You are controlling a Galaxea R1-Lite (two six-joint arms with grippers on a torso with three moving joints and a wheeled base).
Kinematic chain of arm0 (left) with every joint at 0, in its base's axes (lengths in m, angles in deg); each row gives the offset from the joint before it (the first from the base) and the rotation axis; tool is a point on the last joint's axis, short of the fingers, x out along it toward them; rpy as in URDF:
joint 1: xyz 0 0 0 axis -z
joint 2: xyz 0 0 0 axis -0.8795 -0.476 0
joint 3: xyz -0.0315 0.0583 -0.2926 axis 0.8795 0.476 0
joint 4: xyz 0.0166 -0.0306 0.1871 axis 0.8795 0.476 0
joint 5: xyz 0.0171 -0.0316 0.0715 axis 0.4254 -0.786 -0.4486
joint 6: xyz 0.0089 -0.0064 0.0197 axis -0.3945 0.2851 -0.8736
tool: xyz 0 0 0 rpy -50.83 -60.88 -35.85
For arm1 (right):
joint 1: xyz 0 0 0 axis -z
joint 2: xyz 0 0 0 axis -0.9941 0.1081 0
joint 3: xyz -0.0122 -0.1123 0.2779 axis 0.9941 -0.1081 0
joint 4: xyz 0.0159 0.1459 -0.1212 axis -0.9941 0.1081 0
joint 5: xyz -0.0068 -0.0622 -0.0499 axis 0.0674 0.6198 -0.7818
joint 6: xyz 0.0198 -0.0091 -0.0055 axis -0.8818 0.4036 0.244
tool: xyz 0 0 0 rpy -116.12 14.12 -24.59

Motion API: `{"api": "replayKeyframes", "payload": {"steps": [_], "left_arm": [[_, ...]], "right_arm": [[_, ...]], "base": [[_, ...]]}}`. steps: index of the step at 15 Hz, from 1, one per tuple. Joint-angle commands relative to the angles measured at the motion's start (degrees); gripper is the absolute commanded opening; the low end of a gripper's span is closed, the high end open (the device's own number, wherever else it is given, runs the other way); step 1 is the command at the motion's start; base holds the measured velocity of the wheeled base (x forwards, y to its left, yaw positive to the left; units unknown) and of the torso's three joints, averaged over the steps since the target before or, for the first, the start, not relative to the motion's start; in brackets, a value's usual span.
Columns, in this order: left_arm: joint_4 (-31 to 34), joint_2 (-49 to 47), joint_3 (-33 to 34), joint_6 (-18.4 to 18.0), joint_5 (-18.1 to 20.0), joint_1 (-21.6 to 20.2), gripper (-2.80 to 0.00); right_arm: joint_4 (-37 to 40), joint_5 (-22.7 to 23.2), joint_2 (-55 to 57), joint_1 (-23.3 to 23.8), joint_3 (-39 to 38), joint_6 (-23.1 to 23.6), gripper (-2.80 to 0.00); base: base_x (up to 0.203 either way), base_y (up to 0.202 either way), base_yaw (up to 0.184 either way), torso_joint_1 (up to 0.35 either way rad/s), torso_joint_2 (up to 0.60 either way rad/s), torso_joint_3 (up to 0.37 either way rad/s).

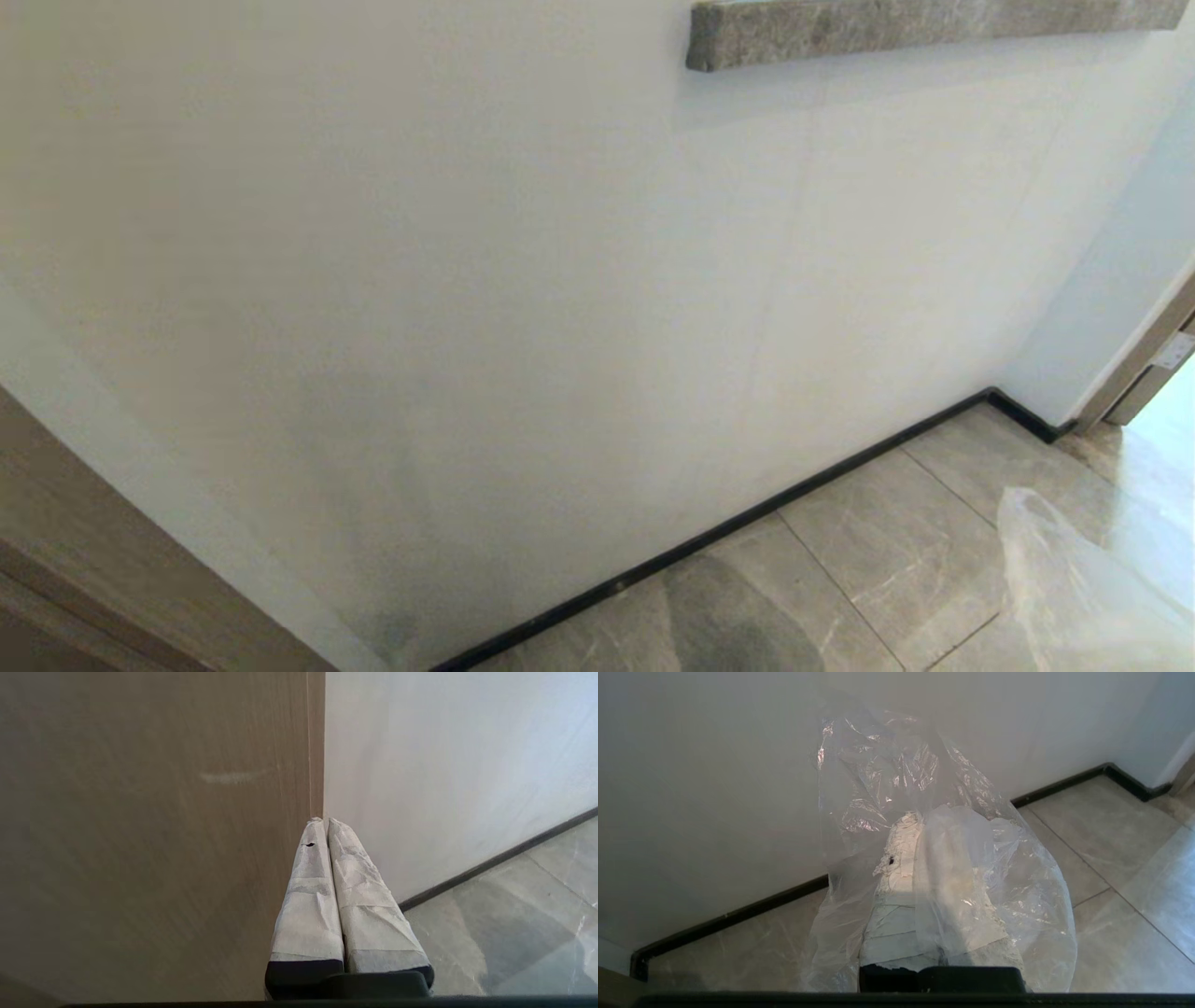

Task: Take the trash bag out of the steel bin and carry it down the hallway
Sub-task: Put the trash bag at the door

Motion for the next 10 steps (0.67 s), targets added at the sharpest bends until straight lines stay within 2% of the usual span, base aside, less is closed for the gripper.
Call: {"api": "replayKeyframes", "payload": {"steps": [1, 10], "left_arm": [[0.0, 0.0, 0.0, 0.0, 0.0, 0.0, -2.8], [0.0, 0.0, 0.0, -0.1, 0.0, 0.0, -2.8]], "right_arm": [[0.0, 0.0, 0.0, -0.1, -0.1, 0.0, -2.8], [0.0, 0.0, 0.0, 0.0, -0.1, 0.0, -2.8]], "base": [[0.0, 0.0, 0.0, 0.001, 0.0, -0.183], [0.0, 0.0, 0.0, 0.001, 0.0, -0.18]]}}
